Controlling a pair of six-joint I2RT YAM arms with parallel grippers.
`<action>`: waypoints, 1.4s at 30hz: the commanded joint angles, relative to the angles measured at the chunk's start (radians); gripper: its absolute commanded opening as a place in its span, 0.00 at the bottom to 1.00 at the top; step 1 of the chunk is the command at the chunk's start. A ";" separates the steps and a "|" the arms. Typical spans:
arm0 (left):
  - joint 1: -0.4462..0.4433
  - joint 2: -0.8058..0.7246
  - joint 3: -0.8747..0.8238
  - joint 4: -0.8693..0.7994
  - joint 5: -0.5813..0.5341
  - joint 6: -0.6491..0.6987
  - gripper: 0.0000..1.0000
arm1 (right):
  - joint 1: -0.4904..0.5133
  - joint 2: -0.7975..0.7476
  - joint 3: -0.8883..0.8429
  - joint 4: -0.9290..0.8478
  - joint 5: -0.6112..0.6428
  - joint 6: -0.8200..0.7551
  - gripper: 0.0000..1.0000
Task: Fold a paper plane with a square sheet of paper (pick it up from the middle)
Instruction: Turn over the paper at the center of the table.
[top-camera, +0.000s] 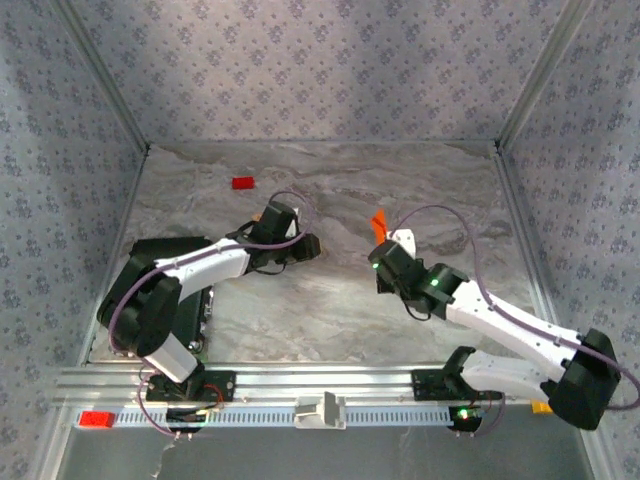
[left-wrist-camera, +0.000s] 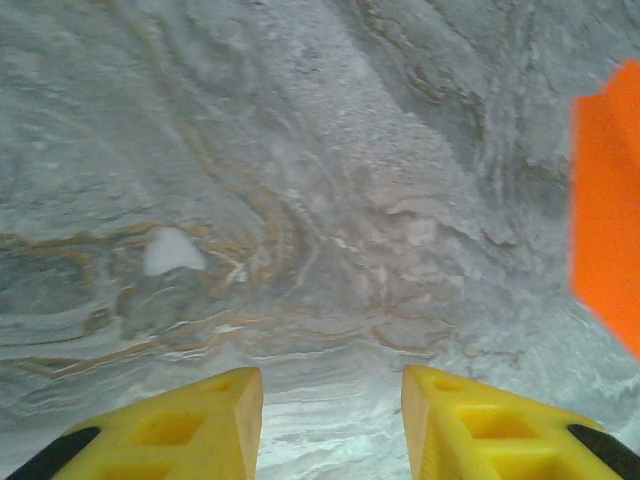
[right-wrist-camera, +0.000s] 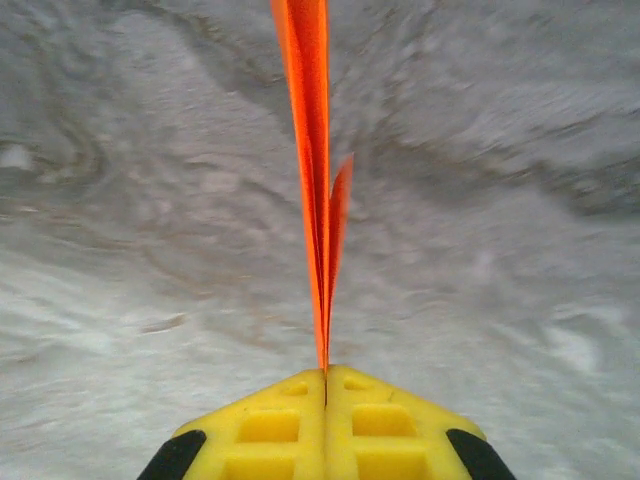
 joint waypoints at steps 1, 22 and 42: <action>0.016 -0.057 -0.017 -0.010 -0.057 -0.015 0.41 | 0.085 0.103 0.066 -0.209 0.383 0.007 0.02; 0.085 -0.106 -0.094 -0.006 -0.063 -0.058 0.43 | 0.260 0.483 0.147 0.050 -0.060 -0.244 0.18; 0.051 -0.020 -0.062 0.039 0.046 -0.050 0.33 | -0.314 0.323 -0.200 0.643 -1.015 -0.032 0.11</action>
